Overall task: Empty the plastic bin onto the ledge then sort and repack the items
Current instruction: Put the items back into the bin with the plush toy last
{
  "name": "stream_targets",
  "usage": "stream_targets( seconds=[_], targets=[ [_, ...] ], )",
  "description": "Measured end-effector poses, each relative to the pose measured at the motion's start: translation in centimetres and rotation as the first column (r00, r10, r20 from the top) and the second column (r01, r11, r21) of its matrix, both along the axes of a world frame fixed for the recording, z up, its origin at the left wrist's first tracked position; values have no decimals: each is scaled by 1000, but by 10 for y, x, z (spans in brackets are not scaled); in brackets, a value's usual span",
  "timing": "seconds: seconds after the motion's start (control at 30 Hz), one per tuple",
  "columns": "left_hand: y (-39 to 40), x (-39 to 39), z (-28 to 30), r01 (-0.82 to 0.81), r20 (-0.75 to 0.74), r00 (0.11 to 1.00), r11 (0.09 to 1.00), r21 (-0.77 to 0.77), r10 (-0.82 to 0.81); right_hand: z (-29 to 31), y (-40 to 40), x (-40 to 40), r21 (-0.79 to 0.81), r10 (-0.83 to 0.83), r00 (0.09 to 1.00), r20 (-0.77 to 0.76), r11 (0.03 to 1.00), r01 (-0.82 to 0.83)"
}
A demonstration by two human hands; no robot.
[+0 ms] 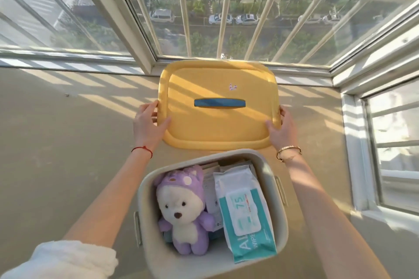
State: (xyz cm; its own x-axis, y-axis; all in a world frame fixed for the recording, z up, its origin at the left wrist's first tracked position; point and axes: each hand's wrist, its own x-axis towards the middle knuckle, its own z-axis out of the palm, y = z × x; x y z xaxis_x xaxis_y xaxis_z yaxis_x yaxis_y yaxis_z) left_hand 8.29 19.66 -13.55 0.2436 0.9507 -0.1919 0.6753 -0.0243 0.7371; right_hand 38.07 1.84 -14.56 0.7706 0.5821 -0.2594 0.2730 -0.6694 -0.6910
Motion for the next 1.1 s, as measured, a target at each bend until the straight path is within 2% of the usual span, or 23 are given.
stream_targets(
  seconds=[0.17,0.37,0.53,0.57,0.63,0.73,0.9,1.1],
  targets=[
    [-45,-29,56,-28,83,996,992,121,18,45,-31,-21,138,29,998,52,990,-36],
    [-59,-35,102,8,38,999,967,256,-18,103,-37,-20,185,112,985,128,974,-134],
    [-81,-50,131,11,41,999,964,266,-23,132,-60,-29,236,171,985,-24,958,-161],
    [-91,-55,133,6,34,999,965,262,-15,132,-69,-33,217,182,983,-2,960,-177],
    [-112,-67,132,-4,19,1000,972,234,0,130,-89,-42,124,204,978,51,970,-209],
    [-146,-87,123,-12,-15,1000,990,139,15,126,-118,-64,18,204,979,-9,979,-204],
    [-203,-114,95,-12,-94,996,1000,-28,10,91,-160,-90,-65,215,976,-30,974,-217],
    [-235,-135,63,-55,-154,987,989,-134,34,55,-182,-108,-202,254,966,-58,944,-260]
  ],
)
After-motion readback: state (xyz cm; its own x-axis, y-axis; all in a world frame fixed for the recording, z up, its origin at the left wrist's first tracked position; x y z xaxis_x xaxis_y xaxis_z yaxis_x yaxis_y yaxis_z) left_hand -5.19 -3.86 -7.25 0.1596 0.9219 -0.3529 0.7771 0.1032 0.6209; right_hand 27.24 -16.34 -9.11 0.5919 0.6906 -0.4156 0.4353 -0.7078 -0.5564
